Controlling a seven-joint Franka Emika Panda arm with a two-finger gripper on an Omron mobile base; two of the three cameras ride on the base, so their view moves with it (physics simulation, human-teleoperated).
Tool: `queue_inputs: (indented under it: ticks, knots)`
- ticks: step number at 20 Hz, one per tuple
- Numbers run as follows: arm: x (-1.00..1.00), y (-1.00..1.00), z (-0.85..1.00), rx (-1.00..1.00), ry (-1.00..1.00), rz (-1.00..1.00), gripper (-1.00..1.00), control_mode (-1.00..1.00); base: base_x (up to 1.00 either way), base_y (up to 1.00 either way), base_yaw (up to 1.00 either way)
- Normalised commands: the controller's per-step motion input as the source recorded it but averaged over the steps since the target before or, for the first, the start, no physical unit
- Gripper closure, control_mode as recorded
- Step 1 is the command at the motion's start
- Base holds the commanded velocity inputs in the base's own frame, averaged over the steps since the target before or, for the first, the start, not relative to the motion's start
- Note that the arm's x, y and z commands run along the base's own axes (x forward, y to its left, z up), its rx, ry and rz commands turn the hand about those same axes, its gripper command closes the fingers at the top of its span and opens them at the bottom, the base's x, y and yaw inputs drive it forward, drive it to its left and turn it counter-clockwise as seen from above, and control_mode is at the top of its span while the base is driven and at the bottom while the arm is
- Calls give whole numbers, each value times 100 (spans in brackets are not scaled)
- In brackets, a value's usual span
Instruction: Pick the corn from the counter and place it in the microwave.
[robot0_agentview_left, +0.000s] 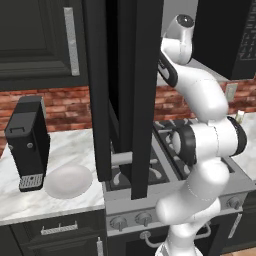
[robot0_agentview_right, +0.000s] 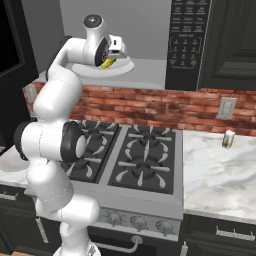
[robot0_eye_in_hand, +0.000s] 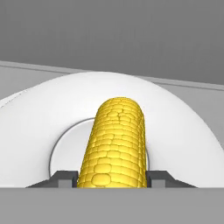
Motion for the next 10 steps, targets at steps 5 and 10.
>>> queue_inputs:
  ticks: [5, 10]
  knots:
    - [27, 0, -15, 0, 2, 0, 100, -100, 0, 0, 0]
    - [12, 0, -8, 0, 1, 0, 100, -100, 0, 0, 0]
